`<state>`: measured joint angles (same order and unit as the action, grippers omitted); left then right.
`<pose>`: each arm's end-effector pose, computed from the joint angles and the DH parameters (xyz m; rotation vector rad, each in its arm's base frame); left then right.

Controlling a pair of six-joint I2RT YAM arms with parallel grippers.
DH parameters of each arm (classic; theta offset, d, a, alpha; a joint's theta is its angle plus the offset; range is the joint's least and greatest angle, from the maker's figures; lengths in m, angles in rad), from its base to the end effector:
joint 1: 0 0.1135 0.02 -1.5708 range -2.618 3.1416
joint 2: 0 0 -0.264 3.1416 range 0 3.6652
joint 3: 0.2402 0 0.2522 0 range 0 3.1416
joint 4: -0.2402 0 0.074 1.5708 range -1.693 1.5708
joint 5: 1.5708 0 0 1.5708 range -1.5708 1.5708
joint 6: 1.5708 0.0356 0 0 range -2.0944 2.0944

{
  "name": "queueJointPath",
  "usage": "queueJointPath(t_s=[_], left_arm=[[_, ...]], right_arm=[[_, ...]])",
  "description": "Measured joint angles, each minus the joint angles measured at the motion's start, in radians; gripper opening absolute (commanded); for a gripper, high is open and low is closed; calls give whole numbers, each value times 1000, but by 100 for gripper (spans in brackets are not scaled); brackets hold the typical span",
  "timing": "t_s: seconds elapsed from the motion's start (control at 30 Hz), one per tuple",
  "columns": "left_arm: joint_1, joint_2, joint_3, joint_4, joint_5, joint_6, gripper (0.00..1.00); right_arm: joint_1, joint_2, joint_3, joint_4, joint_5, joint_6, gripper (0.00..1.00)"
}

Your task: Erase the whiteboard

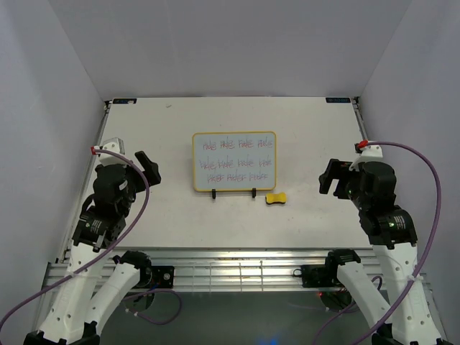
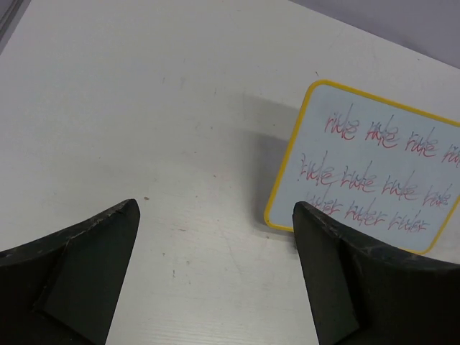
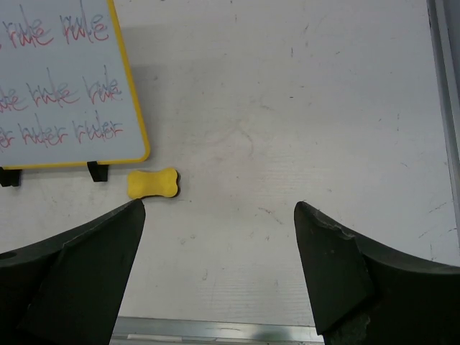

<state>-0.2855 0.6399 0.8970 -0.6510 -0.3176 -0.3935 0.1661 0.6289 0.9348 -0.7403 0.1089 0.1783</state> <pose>0.1273 -0.0258 0.3501 -0.3110 1.9215 -0.1378 0.1202 0.0162 0.3537 0.0819 2.0025 0.1116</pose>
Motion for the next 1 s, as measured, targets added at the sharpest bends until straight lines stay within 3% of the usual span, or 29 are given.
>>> queueJointPath(t_s=[0.2,0.47,0.6,0.8,1.0], left_arm=[[0,-1,-15,33,46,12,98],[0,126,-65,215,307,22,98],[26,287,-83,354,467,11,98],[317,618,-56,550,824,-62,98],[407,1012,33,801,1223,-122,98]], right_arm=[[0,-8,-17,26,-1,10,90],[0,-94,-155,121,-109,65,90],[0,-99,-156,158,-179,65,90],[0,-116,-172,179,-301,64,90],[0,-146,-223,187,-404,63,90]])
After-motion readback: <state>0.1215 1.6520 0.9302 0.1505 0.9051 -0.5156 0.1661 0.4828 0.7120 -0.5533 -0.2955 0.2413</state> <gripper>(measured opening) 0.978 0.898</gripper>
